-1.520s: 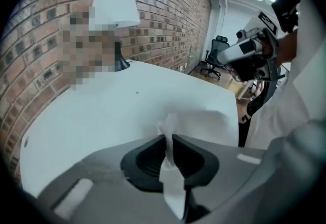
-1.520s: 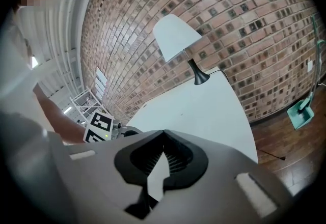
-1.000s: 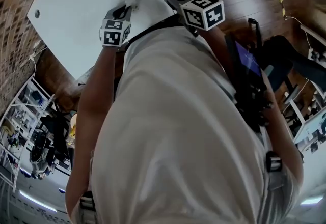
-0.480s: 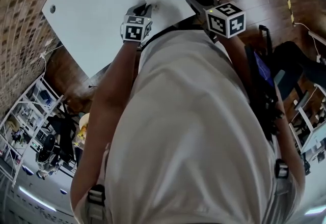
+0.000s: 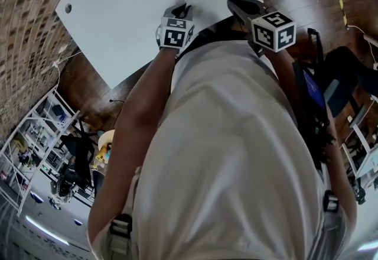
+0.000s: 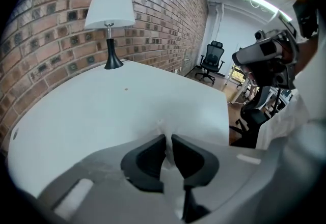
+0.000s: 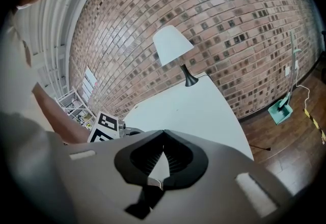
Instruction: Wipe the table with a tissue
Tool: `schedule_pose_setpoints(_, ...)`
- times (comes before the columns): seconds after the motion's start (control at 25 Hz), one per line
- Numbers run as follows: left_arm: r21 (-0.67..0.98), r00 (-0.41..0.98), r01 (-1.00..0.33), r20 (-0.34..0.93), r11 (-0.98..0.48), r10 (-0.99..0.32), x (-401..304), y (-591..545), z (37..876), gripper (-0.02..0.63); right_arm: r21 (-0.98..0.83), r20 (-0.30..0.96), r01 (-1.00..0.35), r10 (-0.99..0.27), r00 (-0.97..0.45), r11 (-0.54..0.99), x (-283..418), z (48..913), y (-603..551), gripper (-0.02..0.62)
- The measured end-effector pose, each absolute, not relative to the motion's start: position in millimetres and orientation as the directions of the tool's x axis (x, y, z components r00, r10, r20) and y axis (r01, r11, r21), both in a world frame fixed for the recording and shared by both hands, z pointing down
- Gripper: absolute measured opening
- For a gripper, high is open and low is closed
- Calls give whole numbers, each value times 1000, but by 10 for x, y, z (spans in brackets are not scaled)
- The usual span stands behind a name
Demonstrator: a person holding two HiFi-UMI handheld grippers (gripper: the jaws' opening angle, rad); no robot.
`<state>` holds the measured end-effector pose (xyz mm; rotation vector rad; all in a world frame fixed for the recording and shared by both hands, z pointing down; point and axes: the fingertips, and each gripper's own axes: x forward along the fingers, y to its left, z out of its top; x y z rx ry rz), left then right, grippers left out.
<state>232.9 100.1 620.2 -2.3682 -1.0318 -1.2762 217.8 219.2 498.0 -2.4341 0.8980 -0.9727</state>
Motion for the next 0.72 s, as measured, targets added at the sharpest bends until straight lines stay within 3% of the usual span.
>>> schedule_pose_setpoints(0.72,213,127,867,780,-450,613,1383,1058,6161,38,-537,480,-405,-663,574,-740,1717,4883,2017,8)
